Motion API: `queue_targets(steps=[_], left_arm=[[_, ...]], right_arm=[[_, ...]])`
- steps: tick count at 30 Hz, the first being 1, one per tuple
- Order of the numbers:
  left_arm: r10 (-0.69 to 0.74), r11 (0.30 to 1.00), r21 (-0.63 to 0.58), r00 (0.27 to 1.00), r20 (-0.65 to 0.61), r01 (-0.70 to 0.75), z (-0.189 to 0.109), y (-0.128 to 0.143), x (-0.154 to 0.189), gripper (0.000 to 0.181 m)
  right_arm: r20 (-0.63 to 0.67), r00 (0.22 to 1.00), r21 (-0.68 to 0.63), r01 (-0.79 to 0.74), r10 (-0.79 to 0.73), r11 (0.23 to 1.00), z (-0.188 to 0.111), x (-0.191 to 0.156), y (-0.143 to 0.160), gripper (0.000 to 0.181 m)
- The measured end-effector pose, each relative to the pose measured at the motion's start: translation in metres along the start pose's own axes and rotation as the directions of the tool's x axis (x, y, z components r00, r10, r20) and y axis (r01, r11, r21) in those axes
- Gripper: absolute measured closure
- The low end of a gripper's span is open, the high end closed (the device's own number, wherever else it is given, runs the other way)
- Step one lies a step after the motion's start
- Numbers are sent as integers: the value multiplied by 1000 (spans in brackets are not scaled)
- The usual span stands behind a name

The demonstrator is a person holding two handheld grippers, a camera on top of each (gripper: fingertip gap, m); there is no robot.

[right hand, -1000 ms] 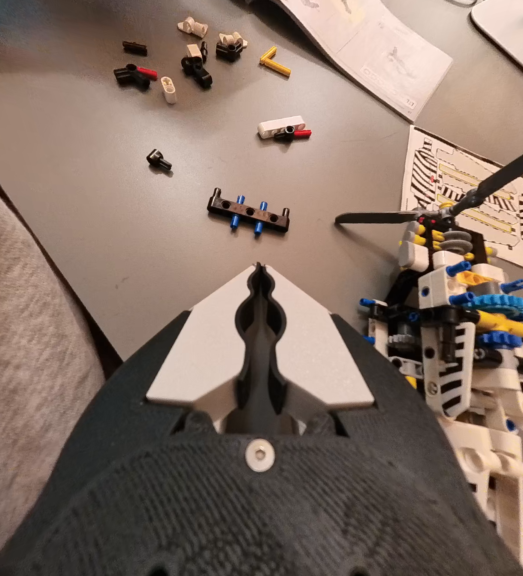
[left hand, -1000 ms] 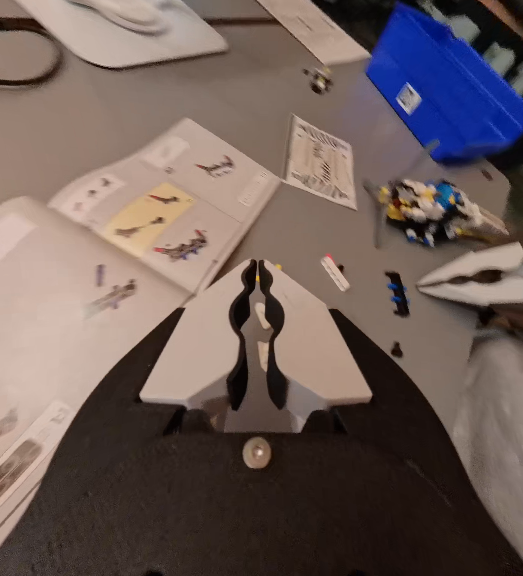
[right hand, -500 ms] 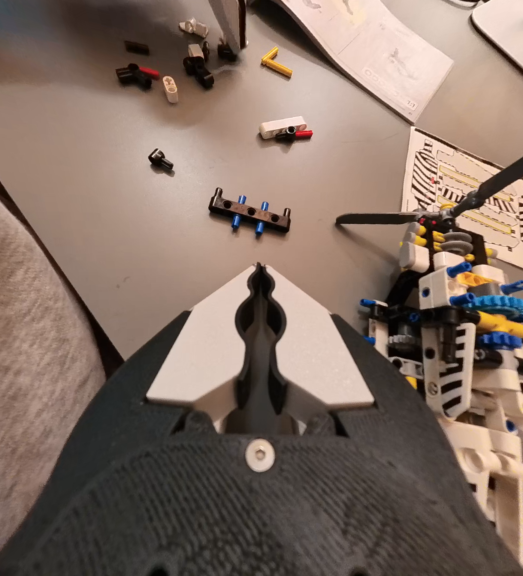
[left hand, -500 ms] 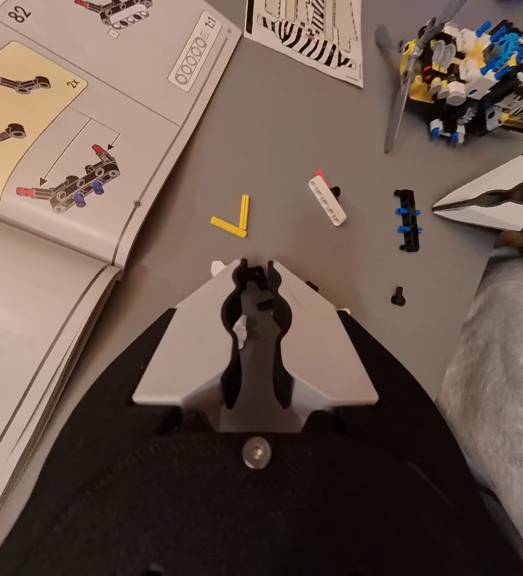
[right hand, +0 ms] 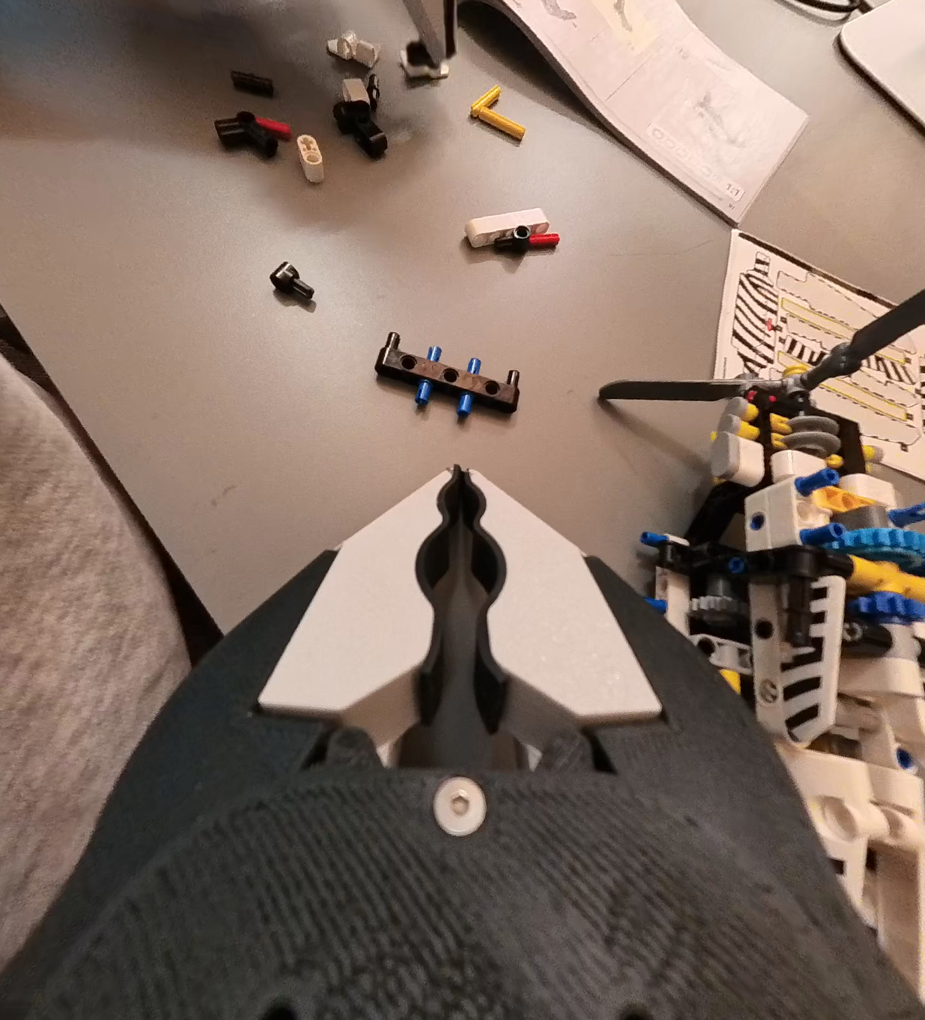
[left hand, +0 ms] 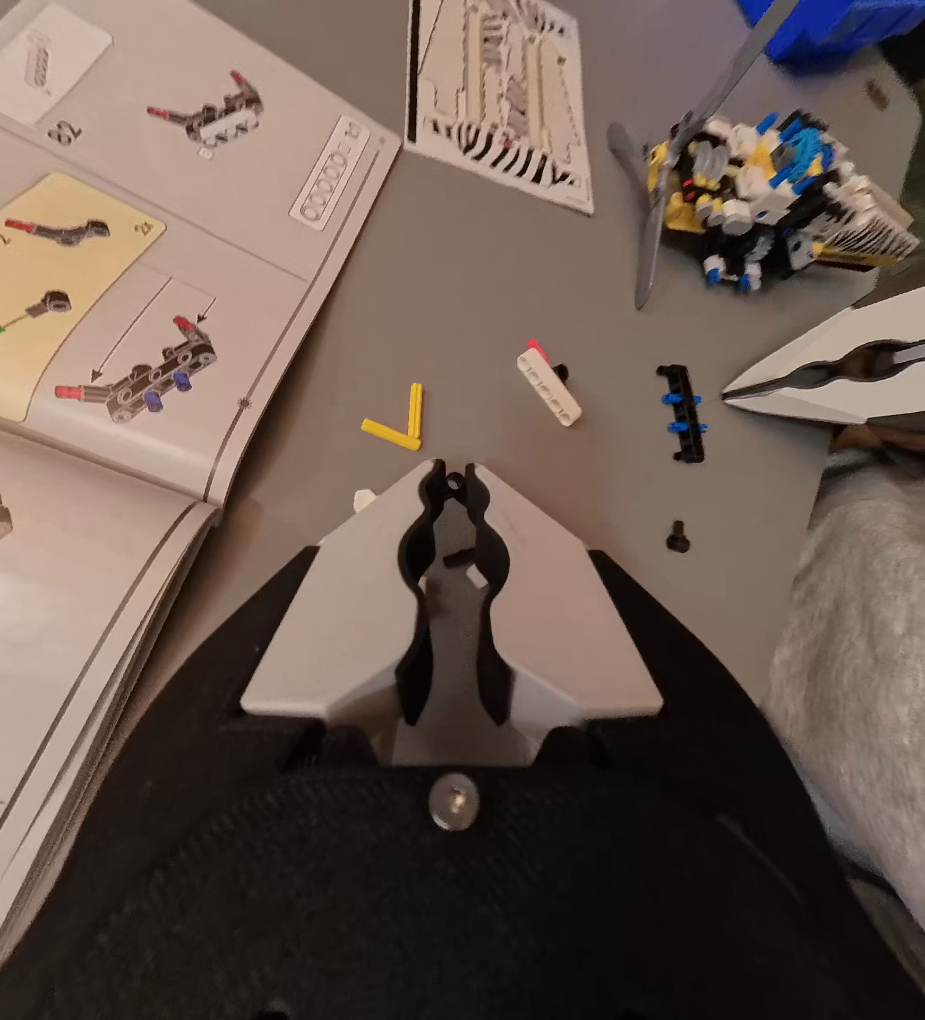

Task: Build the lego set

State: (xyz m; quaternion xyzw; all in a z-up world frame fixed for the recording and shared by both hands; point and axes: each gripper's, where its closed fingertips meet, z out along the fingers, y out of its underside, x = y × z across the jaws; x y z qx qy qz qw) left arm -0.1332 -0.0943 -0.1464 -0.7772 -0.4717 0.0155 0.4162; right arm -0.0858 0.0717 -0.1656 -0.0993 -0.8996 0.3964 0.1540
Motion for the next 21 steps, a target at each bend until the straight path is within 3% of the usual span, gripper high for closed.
queue_targets(steps=[5, 7, 9, 12, 15, 18, 21], left_arm=[[62, 983, 182, 984, -165, -32, -7, -33, 32, 176], [74, 950, 312, 962, -265, 13, -11, -55, 45, 176], [53, 904, 412, 927, -372, 114, -16, -76, 52, 176], [41, 867, 463, 901, -432, 183, -23, -86, 53, 176], [63, 831, 513, 881, -469, 214, -36, -89, 50, 176], [66, 787, 554, 856, -513, 271, -52, -93, 45, 176], [32, 772, 570, 879, -476, 281, -55, -92, 33, 176]], right_arm=[[17, 1000, -4, -2, 2, 1000, 1, -1, -2, 181], [35, 997, 2, 71, -71, 997, -1, -5, -15, 181], [-29, 976, 44, 216, -214, 976, -4, -3, -44, 181], [-238, 874, 127, 460, -423, 879, -6, 8, -98, 181], [-407, 789, 292, 590, -461, 753, 3, 11, -145, 181], [-468, 758, 411, 642, -455, 647, 23, 8, -171, 181], [-466, 768, 417, 629, -441, 656, 45, 12, -187, 177]])
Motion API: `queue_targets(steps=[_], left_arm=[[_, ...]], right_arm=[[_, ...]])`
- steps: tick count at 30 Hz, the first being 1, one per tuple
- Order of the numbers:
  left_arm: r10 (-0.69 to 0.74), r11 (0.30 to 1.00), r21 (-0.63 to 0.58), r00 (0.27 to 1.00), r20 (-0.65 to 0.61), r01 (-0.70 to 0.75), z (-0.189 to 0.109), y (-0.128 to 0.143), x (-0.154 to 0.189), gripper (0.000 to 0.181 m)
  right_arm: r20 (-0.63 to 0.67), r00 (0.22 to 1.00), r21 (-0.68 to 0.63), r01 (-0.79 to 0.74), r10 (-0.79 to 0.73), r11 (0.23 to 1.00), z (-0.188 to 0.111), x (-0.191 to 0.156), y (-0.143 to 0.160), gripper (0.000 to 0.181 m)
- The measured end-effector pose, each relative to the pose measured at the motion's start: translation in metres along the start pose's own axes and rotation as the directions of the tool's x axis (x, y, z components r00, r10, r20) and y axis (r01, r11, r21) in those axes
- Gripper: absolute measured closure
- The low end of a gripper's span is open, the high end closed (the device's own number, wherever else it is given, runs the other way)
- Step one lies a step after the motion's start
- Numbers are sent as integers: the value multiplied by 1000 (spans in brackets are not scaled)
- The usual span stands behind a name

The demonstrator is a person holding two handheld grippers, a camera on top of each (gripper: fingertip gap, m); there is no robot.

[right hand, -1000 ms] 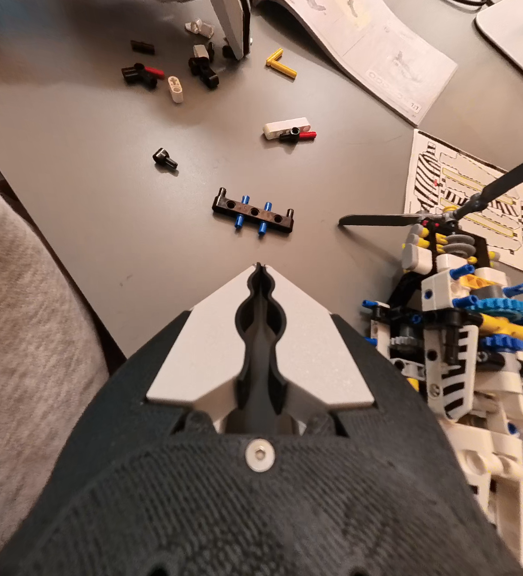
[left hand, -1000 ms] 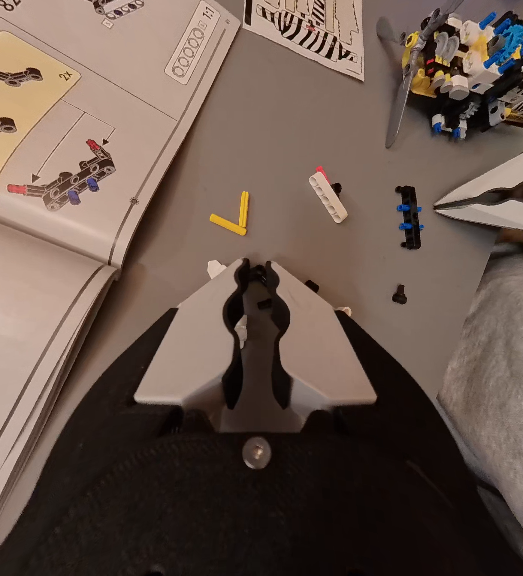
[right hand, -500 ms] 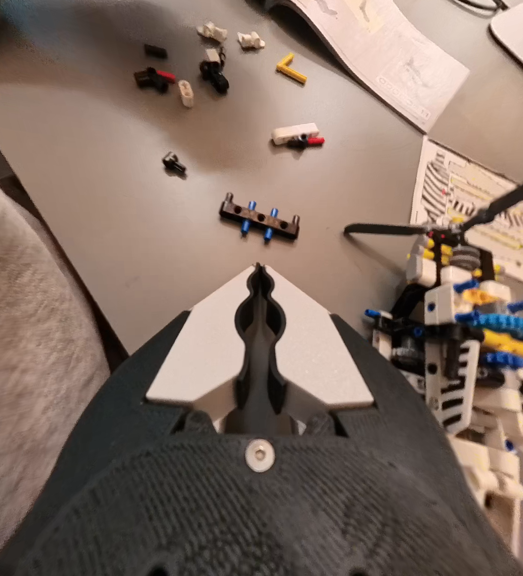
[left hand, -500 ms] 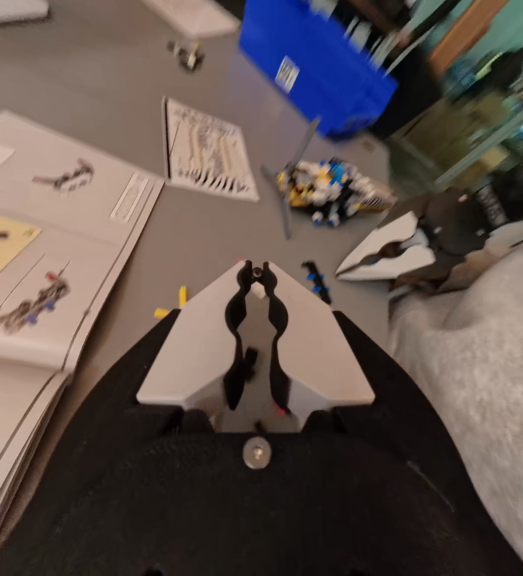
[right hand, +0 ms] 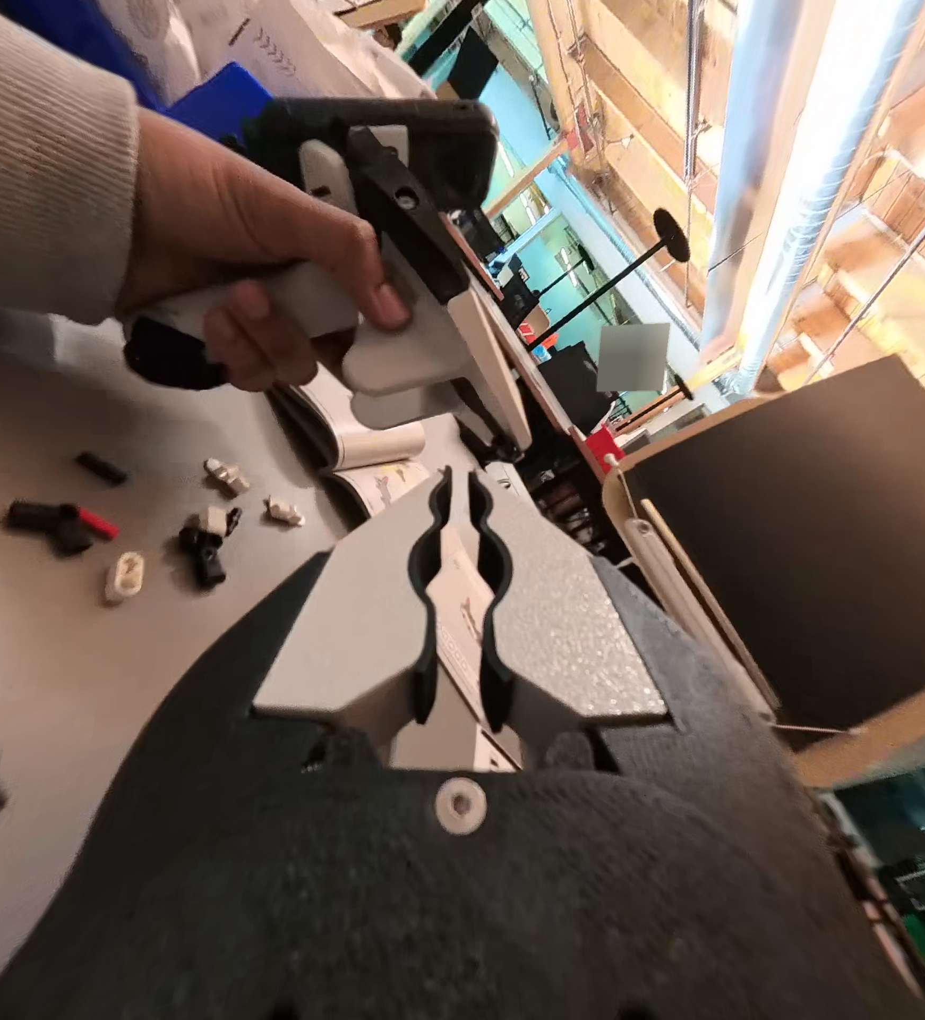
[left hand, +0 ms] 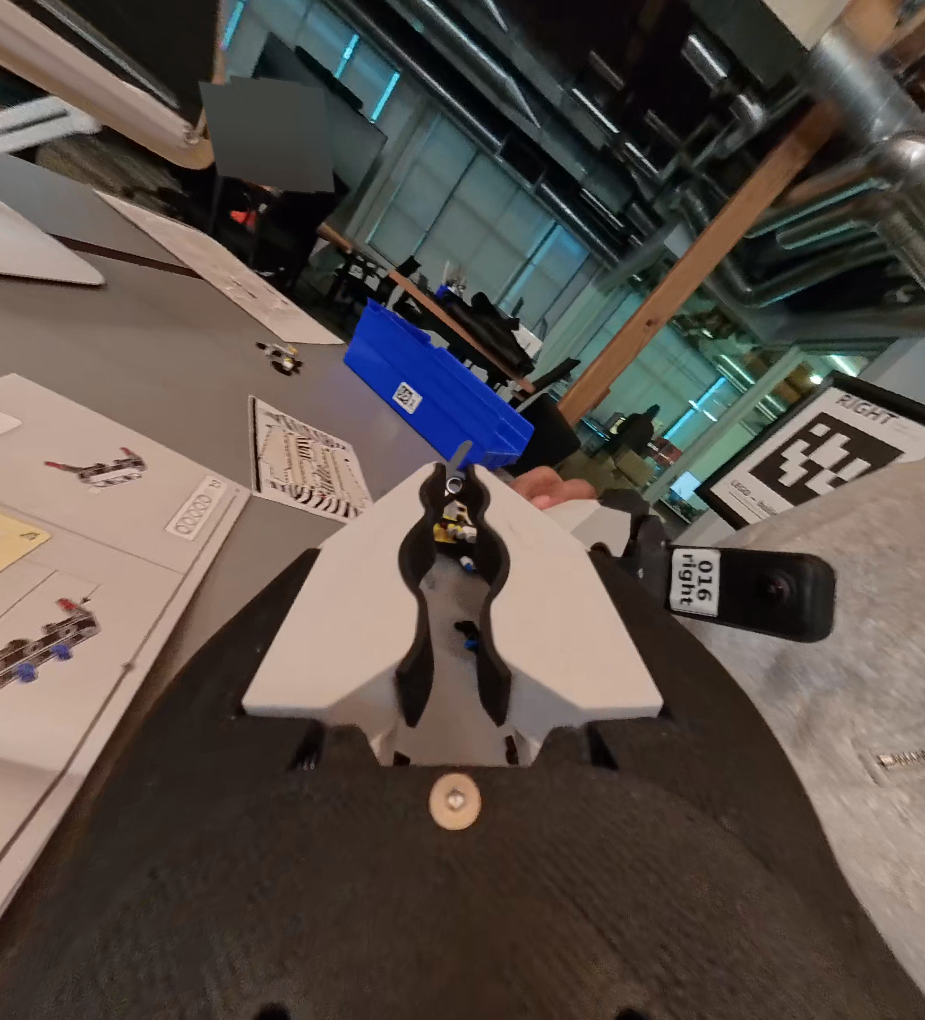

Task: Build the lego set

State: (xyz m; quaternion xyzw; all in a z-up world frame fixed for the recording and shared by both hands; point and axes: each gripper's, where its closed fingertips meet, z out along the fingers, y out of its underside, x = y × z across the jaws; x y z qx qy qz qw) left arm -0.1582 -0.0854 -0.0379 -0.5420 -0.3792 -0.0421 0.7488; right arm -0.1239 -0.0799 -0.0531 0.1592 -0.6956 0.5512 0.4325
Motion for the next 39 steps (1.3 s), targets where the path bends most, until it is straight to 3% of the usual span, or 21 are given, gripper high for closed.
queue_targets(steps=[7, 13, 18, 39], left_arm=[[-38, 999, -3, 999, 24, 38, 1, 1, -8, 176], [-43, 997, -62, 999, 12, 43, 9, 12, -6, 176], [-37, 995, -93, 999, -3, 36, 12, 18, -3, 176], [-116, 991, -72, 993, 18, 117, 9, 16, -12, 176]], right_arm=[[-9, 982, 18, -190, 190, 982, 25, 14, 13, 169], [21, 980, -11, -199, 199, 980, 19, 8, 26, 169], [36, 975, -6, -217, 217, 976, 17, 5, 25, 181], [-12, 976, 46, -219, 219, 975, 12, 13, 18, 179]])
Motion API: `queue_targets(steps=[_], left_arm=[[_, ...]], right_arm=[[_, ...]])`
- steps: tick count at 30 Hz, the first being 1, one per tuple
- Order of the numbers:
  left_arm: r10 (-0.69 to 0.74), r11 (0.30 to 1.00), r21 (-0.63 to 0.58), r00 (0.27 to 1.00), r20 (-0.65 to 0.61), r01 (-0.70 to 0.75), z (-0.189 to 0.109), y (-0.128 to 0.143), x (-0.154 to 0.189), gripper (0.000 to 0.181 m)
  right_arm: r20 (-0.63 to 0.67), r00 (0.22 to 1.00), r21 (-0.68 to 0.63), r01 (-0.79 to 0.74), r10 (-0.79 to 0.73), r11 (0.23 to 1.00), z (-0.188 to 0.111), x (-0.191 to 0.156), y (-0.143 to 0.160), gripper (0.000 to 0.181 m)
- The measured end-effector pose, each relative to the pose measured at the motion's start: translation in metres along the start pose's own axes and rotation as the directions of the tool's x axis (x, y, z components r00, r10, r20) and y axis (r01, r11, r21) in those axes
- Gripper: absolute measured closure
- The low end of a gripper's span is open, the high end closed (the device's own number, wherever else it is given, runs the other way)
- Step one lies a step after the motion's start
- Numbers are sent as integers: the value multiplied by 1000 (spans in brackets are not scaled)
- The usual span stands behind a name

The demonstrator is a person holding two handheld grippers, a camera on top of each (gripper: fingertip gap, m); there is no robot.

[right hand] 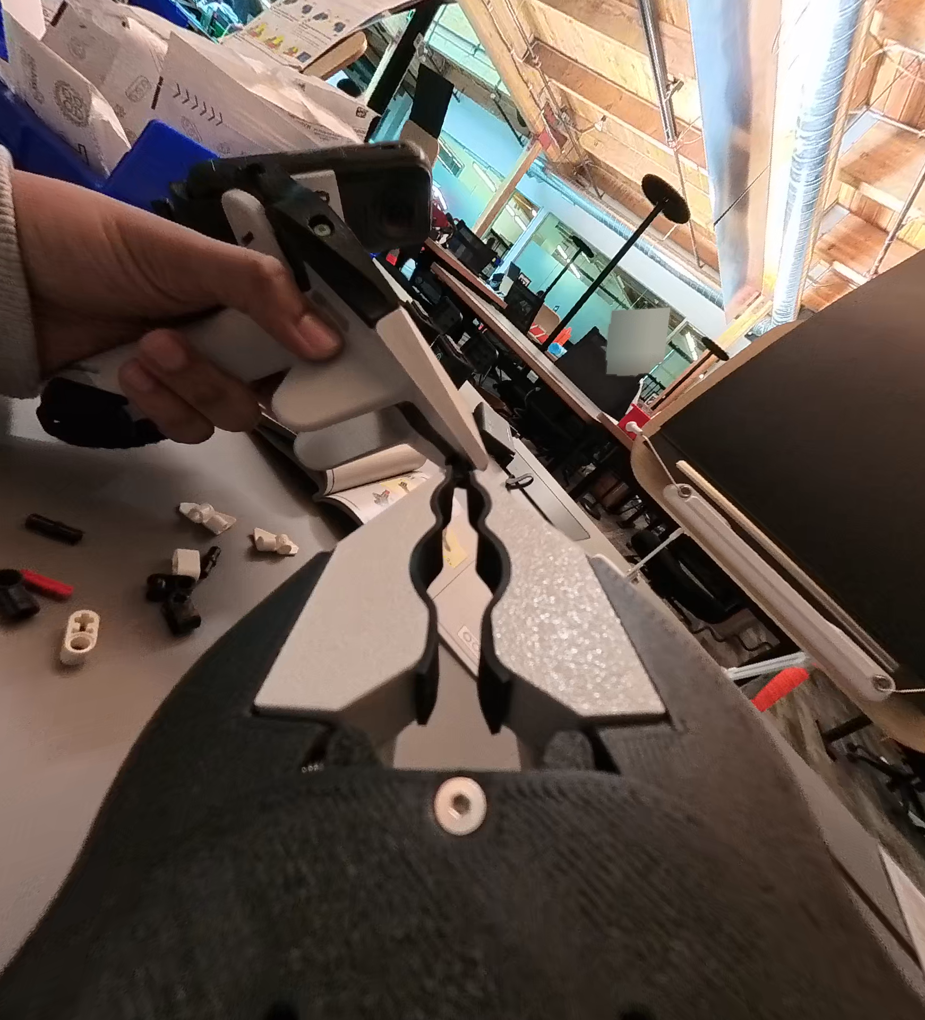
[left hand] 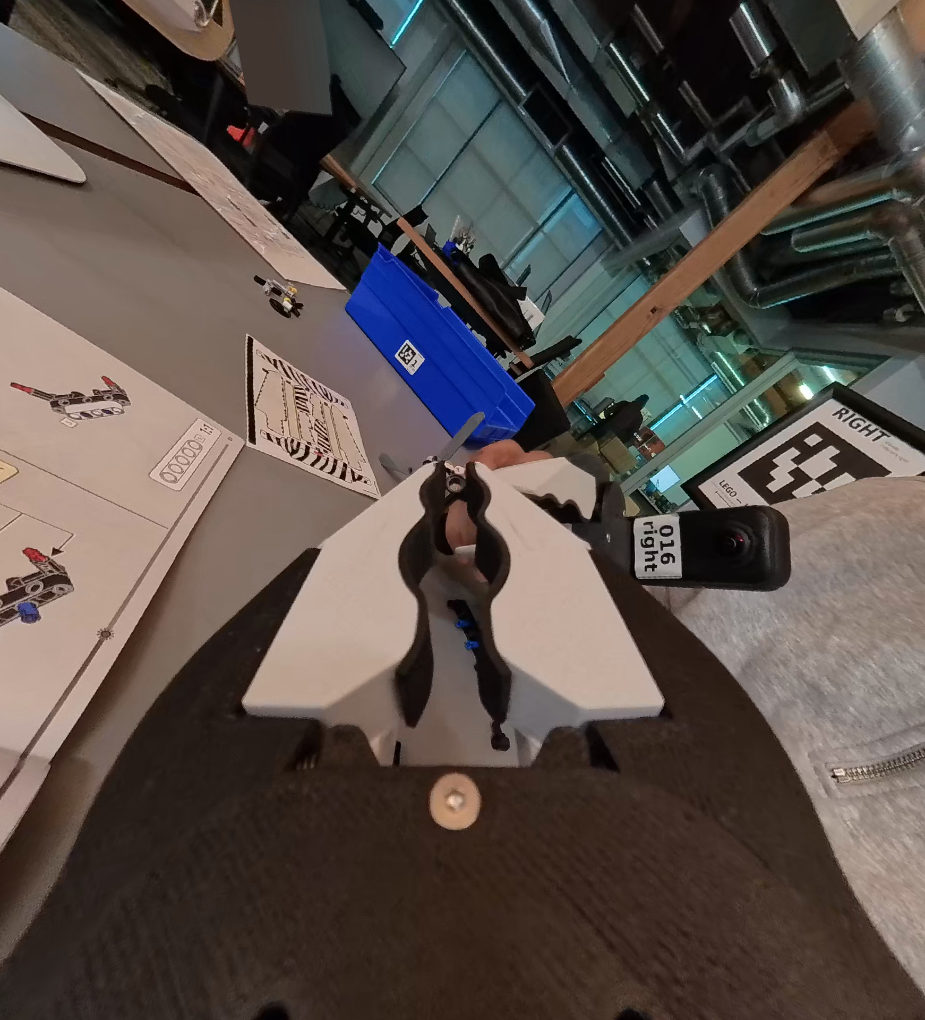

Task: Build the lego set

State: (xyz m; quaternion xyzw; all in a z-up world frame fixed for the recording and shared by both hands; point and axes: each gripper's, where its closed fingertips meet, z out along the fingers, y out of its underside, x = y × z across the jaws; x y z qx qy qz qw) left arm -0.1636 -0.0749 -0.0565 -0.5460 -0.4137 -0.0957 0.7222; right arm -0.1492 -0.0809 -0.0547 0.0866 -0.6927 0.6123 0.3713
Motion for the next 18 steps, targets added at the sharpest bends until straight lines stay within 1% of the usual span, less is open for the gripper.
queue_targets(steps=[12, 18], left_arm=[[-20, 999, -27, 1000, 0, 20, 3, 5, -2, 175], [-24, 999, -33, 1000, 6, 24, 3, 6, -3, 175]], right_arm=[[-7, 994, -19, 109, -109, 994, 1, -7, 1, 173], [-9, 994, -21, 108, -108, 994, 1, -6, 1, 175]])
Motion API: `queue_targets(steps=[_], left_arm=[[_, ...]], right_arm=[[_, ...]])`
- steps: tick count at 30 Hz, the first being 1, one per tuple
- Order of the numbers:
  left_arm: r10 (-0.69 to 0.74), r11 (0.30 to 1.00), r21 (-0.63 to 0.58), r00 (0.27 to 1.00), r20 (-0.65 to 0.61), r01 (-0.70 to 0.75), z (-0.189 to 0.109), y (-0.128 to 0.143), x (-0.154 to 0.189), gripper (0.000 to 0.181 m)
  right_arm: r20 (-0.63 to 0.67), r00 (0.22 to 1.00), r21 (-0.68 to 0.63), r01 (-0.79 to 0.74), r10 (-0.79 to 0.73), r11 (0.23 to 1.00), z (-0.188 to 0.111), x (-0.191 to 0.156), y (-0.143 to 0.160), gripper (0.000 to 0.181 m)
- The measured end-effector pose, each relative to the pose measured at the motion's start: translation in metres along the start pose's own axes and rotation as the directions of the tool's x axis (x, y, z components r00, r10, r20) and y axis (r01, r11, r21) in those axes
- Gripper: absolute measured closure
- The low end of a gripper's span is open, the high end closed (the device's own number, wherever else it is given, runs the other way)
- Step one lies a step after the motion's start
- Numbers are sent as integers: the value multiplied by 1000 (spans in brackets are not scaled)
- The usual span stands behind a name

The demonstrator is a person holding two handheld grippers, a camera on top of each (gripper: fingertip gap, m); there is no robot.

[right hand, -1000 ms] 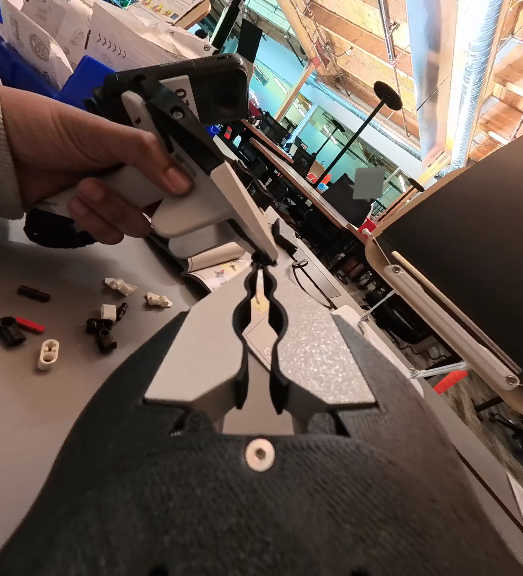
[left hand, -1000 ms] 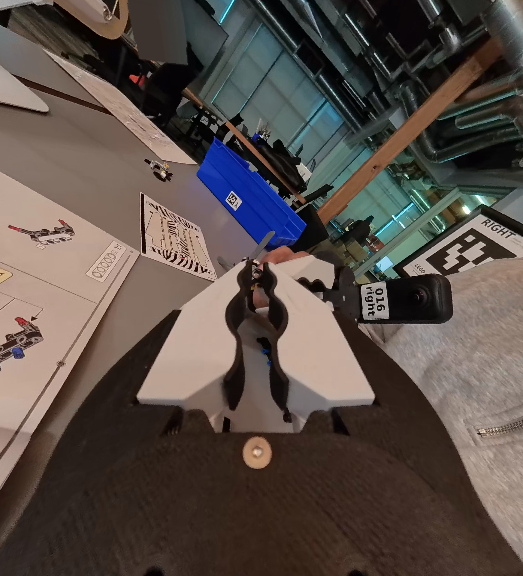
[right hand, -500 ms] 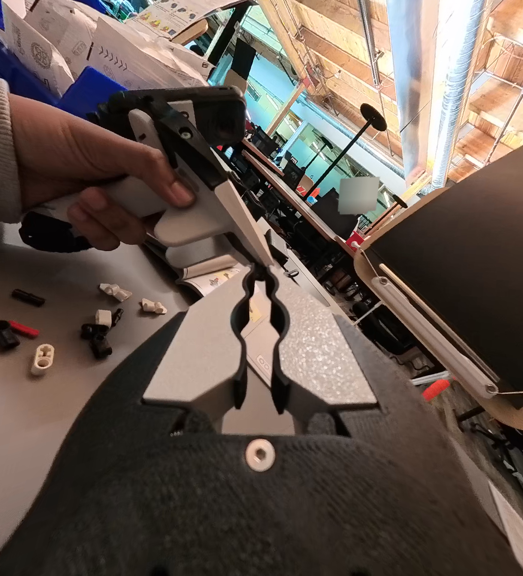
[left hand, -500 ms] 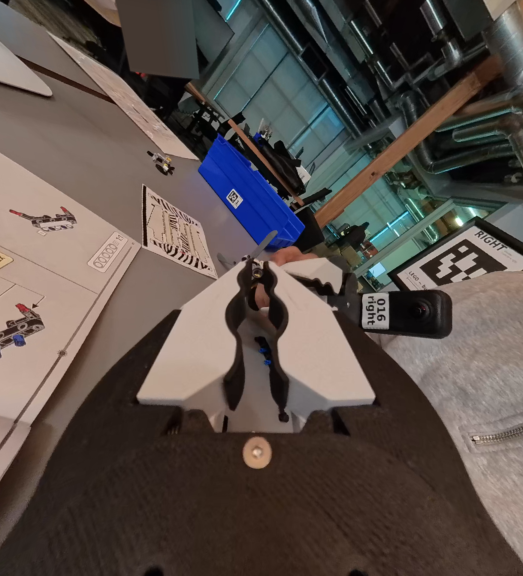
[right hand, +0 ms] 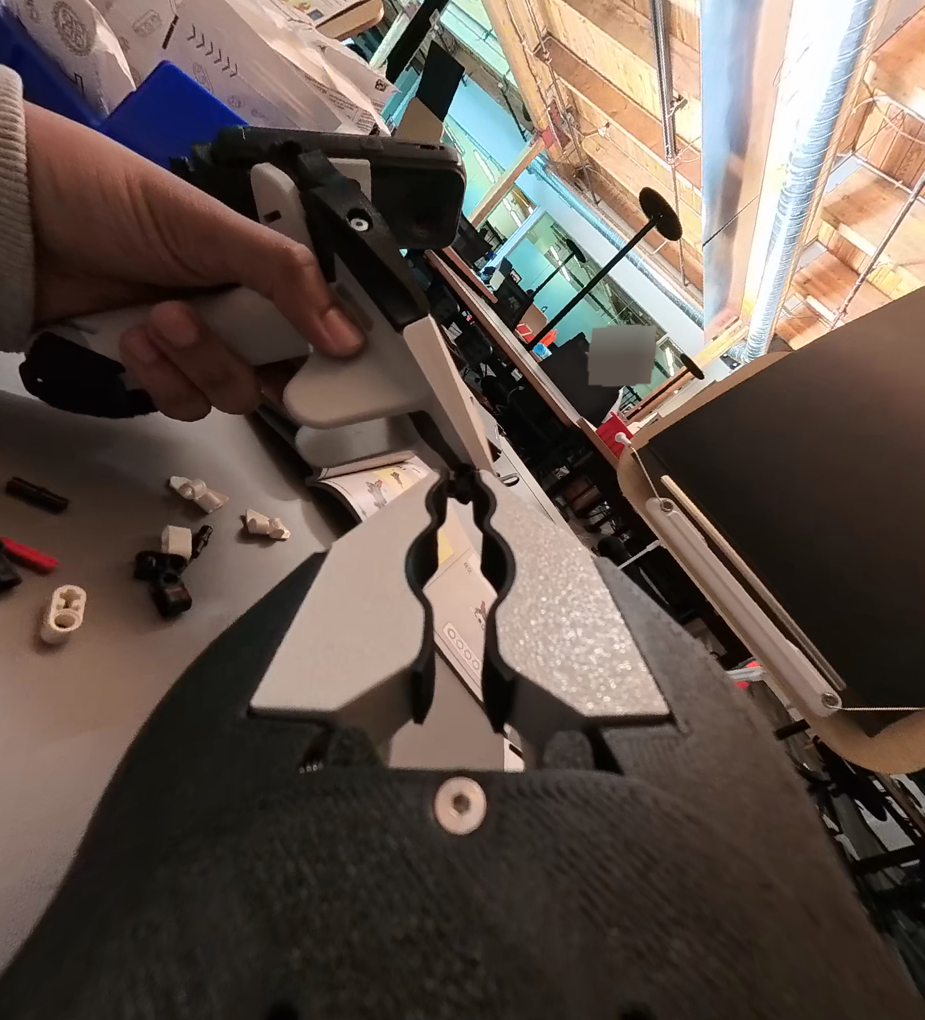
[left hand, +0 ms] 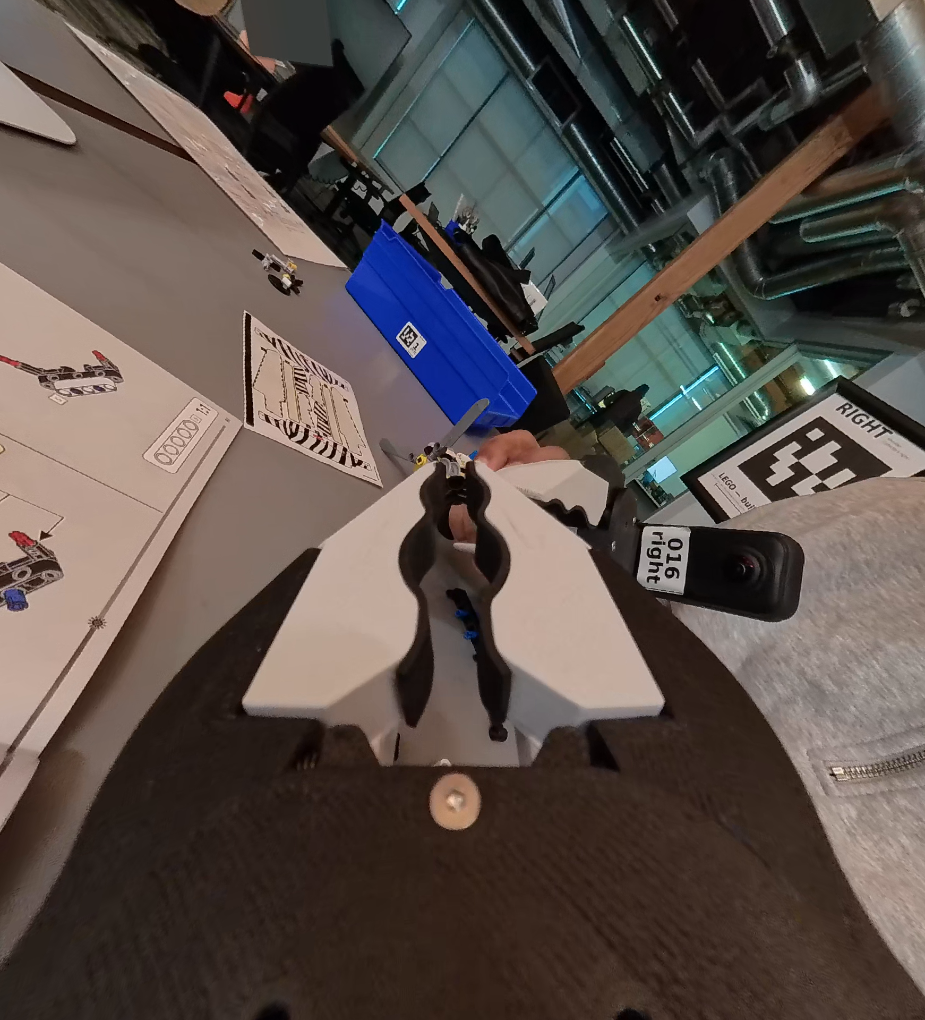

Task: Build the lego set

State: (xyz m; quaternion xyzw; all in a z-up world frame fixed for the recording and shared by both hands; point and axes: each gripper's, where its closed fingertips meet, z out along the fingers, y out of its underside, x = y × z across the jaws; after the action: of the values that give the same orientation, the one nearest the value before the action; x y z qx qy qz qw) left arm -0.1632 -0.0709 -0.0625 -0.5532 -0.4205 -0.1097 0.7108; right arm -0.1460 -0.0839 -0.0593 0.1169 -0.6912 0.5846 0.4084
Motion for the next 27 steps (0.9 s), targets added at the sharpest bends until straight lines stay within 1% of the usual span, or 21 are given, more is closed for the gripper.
queue_targets(steps=[13, 20, 27], left_arm=[[-7, 1000, -5, 1000, 8, 7, 0, 1, -2, 175], [-3, 1000, 7, 1000, -1, 3, 0, 0, 0, 175], [-8, 1000, 23, 1000, -10, 8, -1, -3, 1, 166]], right_arm=[[-5, 1000, -14, -9, 8, 1000, 0, 1, 2, 177], [9, 999, -10, -38, 39, 999, 0, 2, 0, 177], [26, 995, -6, -95, 95, 995, 0, 3, 1, 177]])
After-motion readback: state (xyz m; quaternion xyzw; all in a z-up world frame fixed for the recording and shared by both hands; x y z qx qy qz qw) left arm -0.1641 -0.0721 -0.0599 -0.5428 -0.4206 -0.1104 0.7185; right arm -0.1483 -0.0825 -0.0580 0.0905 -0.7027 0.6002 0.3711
